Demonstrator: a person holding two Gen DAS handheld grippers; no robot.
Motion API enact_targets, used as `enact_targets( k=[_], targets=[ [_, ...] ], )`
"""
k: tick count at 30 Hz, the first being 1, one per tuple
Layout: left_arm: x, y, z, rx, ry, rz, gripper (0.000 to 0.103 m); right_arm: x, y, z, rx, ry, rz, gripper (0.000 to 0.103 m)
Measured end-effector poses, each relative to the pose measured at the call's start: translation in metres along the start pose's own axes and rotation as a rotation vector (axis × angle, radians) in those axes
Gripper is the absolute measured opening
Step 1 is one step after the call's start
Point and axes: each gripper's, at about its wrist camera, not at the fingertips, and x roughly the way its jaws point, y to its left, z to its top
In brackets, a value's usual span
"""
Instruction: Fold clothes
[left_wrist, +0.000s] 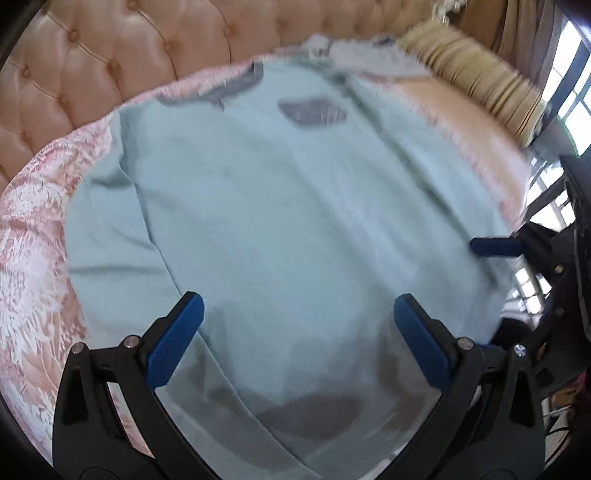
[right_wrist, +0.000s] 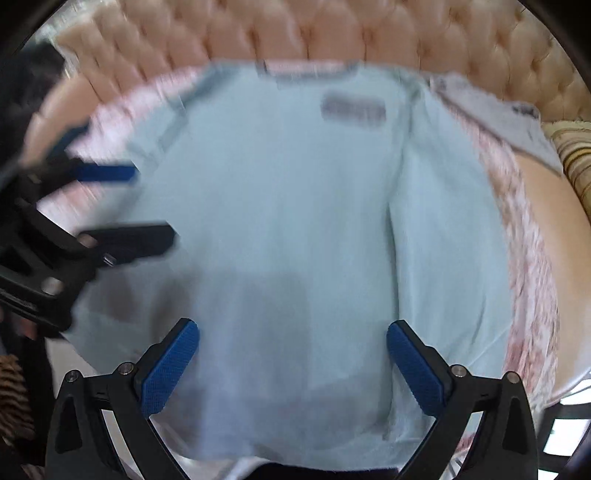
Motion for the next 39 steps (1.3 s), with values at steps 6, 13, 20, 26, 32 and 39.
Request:
enact_targets(
  k=[6,13,20,26,32,39],
  targets=[
    [-0.004,0.002,-0.001,0.005,-0.016,0.018,0.103,-0.029,-0.002,-0.01,-0.021,-0.065,0.001,0.103],
    [-0.026,-0.002,-0.009,-0.016,-0.068,-0.052,0.103,-0.092,-0.056,-0.058,0.158,-0.233,-0.141,0.103],
    [-0.003,-0.014,-0.022,0.011,-0.017,-0.011,0.103,-0.094,-0.096,-0.096,0.336,-0.261,-0.205,0.103],
    [0.007,-0.023,-0.022,0.069,-0.015,0.051,0.103,-0.074,-0.111,-0.108,0.41,-0.286,-0.109,0.057],
    [0.01,-0.023,-0.018,0.069,-0.011,0.052,0.103,-0.061,-0.121,-0.116,0.471,-0.318,0.026,0.033],
    [0.012,-0.023,-0.023,0.068,-0.028,0.05,0.103,-0.058,-0.135,-0.124,0.545,-0.356,0.149,0.033]
  ],
)
